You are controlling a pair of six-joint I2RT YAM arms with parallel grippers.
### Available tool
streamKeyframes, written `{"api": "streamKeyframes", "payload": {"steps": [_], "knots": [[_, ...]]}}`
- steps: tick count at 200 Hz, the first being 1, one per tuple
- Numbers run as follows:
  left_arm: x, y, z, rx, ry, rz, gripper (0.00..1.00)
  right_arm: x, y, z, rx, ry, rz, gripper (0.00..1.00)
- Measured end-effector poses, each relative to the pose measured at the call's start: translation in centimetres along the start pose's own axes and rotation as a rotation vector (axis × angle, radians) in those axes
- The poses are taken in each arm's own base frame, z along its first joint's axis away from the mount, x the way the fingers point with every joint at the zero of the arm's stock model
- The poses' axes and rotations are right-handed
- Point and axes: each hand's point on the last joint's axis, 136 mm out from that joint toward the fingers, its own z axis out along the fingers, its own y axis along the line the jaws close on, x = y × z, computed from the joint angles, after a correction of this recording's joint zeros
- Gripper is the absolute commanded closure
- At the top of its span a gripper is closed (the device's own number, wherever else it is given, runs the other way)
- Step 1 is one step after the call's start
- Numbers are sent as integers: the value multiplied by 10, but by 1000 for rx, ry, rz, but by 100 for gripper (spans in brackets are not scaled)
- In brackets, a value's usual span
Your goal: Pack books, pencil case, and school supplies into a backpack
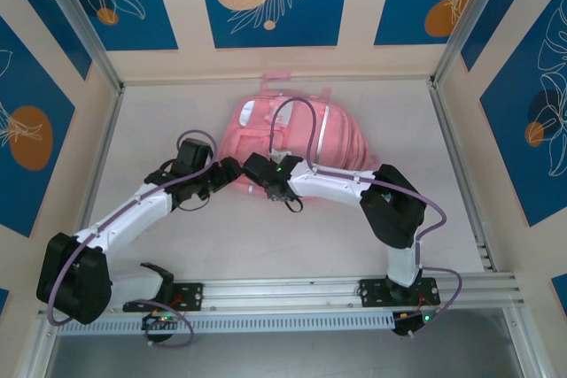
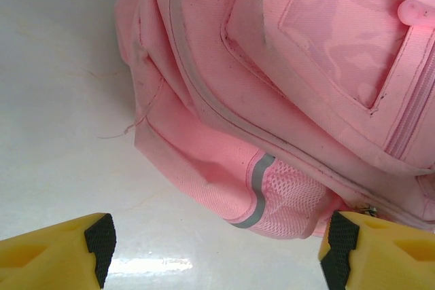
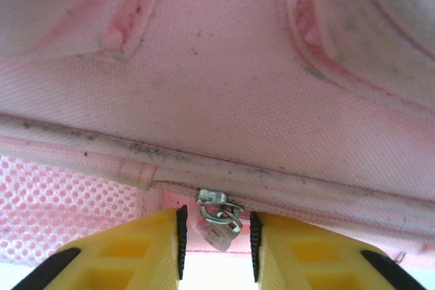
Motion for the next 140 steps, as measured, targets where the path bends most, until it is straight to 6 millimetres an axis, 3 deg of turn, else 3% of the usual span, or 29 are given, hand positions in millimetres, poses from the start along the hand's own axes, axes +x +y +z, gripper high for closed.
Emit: {"api": "streamKeyframes", "payload": {"steps": [76, 108, 140], "knots": [[0, 0, 2, -2, 1, 0, 17, 7, 1, 9, -41, -45, 7, 73], [1, 2, 4, -7, 7, -1, 17, 1, -1, -1, -77, -83, 38, 74], [1, 1, 4, -5, 10, -1, 17, -3, -1, 1, -86, -99, 55, 73]]}}
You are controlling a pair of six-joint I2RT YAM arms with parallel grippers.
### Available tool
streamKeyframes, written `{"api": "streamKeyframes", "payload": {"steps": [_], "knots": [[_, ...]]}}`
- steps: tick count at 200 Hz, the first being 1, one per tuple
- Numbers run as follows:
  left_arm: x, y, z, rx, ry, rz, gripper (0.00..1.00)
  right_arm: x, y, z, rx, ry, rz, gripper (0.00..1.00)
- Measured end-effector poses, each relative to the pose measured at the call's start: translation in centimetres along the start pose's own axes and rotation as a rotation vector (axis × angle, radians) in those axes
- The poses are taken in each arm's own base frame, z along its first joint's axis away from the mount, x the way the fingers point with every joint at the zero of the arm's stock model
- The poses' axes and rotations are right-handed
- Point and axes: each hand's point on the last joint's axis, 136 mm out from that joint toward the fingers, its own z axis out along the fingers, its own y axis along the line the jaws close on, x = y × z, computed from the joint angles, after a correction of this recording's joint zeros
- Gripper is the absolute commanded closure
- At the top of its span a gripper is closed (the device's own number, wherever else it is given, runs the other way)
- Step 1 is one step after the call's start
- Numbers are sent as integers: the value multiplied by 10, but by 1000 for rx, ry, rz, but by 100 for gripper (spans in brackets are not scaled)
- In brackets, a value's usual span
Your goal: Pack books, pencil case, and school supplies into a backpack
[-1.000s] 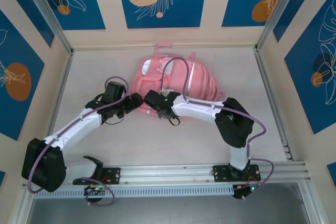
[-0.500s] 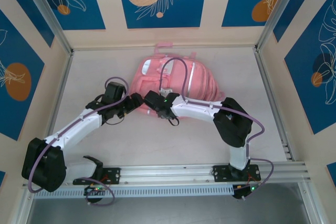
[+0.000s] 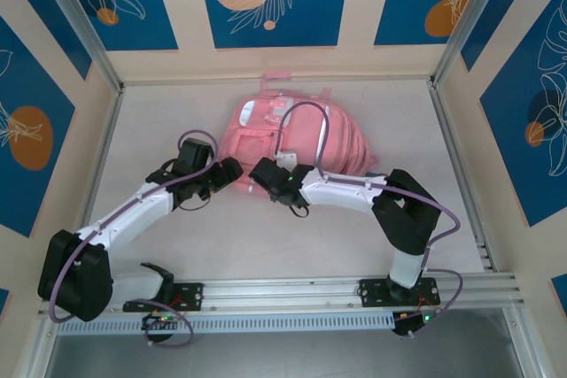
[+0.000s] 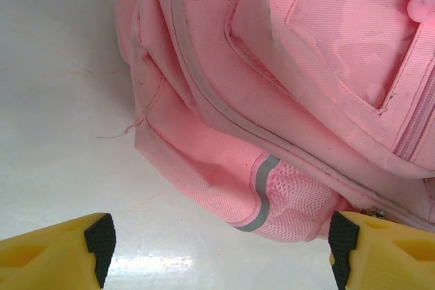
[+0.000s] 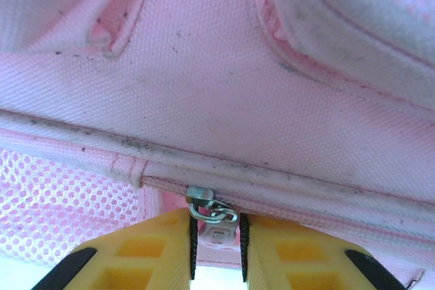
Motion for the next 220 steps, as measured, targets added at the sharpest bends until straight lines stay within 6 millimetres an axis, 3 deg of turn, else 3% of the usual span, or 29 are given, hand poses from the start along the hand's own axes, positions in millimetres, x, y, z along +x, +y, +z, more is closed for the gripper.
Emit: {"api": "streamKeyframes", "payload": {"steps": [35, 100, 187, 220], "knots": [[2, 1, 3, -3, 12, -1, 17, -6, 0, 4, -12, -18, 3, 77], [5, -13, 9, 65, 46, -10, 20, -9, 2, 6, -29, -23, -27, 100], [8, -48, 40, 199, 109, -72, 34, -4, 10, -10, -161, 105, -21, 100], [4, -54, 47, 195, 99, -98, 46, -6, 12, -16, -185, 146, -9, 100]]}}
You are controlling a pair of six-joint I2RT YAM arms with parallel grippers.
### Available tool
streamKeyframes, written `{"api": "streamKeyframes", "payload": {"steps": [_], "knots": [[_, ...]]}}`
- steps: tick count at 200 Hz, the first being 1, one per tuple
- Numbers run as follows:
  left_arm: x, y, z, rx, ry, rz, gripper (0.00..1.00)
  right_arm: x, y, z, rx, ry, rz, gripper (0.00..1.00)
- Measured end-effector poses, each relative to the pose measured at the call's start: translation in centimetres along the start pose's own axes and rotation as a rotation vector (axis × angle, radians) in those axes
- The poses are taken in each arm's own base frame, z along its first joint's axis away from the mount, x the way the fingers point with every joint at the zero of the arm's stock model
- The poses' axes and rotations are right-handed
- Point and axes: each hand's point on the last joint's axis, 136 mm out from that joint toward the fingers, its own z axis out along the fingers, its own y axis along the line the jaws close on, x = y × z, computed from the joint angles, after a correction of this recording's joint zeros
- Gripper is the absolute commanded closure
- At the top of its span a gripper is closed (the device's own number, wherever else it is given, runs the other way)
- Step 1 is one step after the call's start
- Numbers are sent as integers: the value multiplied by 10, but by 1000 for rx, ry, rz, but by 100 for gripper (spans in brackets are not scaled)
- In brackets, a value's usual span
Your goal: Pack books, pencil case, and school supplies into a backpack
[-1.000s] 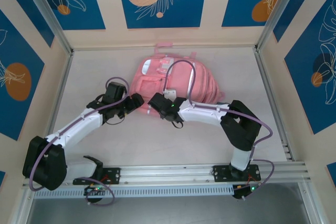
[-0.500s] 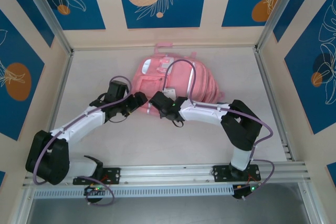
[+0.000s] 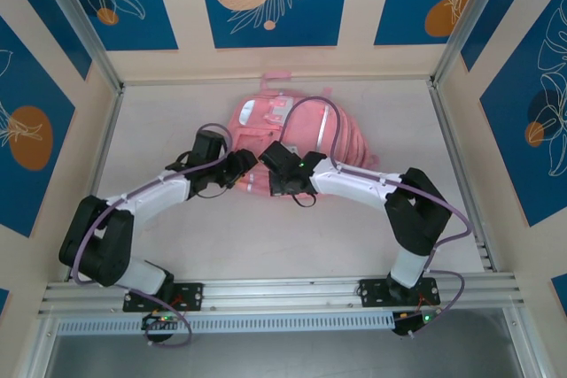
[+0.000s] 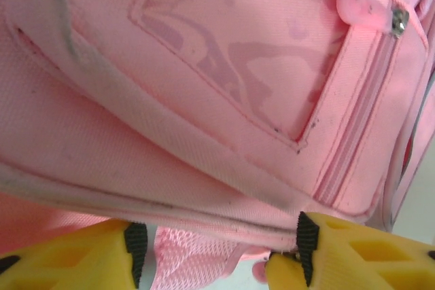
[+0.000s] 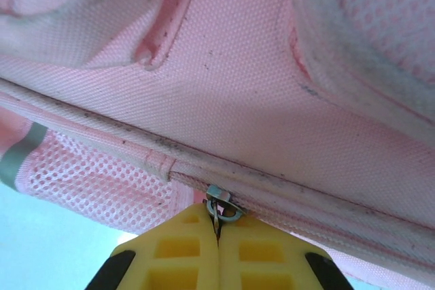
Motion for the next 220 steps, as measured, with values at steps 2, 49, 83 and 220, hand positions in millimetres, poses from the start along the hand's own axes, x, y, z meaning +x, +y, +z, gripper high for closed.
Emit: {"api": "streamKeyframes", "payload": {"steps": [2, 49, 83, 220], "knots": [[-1, 0, 1, -3, -2, -2, 48, 0, 0, -1, -1, 2, 1, 100], [-5, 12, 9, -87, -37, -9, 86, 2, -5, -10, 32, 40, 32, 100], [-5, 13, 12, -107, -48, -7, 100, 4, -11, -11, 61, 47, 62, 100], [-14, 17, 16, -149, -100, 32, 100, 29, -83, -33, 231, 111, 138, 100]]}}
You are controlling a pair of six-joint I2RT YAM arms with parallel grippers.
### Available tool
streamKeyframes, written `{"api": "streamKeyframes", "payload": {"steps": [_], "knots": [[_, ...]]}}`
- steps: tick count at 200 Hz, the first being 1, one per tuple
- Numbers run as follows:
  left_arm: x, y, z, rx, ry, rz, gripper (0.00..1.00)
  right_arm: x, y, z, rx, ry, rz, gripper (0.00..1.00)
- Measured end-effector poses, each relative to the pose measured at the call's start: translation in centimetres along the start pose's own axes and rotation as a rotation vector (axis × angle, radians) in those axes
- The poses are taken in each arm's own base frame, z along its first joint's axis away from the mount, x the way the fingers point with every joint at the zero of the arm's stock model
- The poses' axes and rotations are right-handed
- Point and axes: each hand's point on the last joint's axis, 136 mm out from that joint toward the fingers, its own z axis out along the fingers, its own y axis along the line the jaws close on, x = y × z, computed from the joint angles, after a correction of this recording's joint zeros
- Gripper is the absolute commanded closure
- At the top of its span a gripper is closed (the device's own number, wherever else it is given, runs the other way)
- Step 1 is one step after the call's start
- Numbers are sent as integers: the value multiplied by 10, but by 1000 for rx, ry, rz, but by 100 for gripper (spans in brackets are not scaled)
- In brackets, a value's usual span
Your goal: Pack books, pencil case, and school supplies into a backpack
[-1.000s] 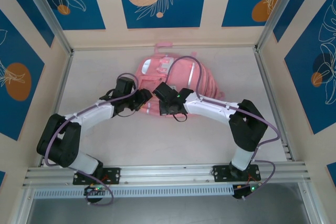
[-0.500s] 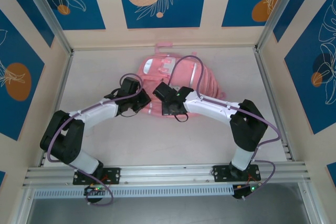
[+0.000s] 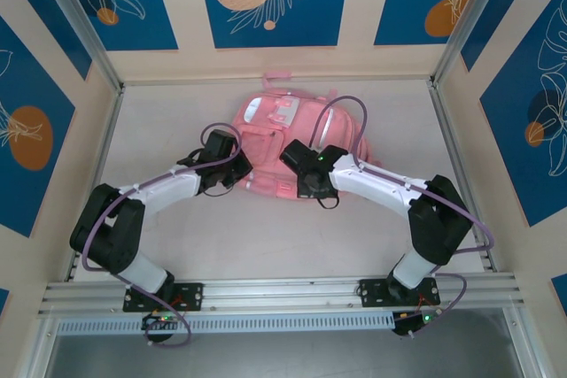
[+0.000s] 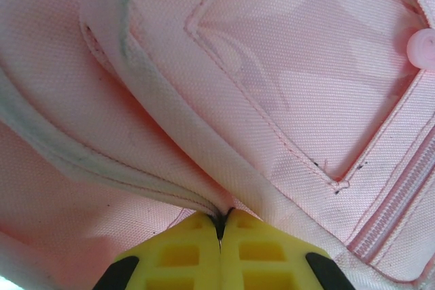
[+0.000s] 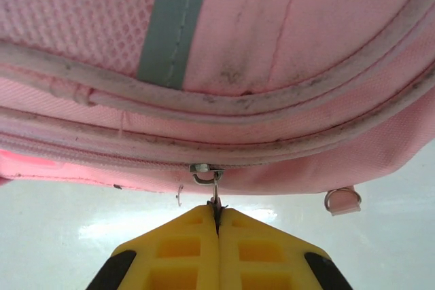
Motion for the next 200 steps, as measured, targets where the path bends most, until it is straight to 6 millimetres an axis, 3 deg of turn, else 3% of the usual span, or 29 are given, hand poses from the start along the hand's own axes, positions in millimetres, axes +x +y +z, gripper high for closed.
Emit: {"api": "streamKeyframes", "payload": {"steps": [50, 102, 196, 200], "knots": [[-4, -2, -1, 2, -5, 23, 100, 0, 10, -2, -50, 1, -61, 100], [-8, 1, -2, -12, -14, 43, 100, -4, 22, -20, -252, -29, -127, 100], [-10, 8, -7, -31, 10, 81, 100, -6, -21, -3, -241, 14, -150, 100], [-10, 8, -8, -31, 11, 82, 96, -6, -21, -3, -243, 14, -153, 100]]}}
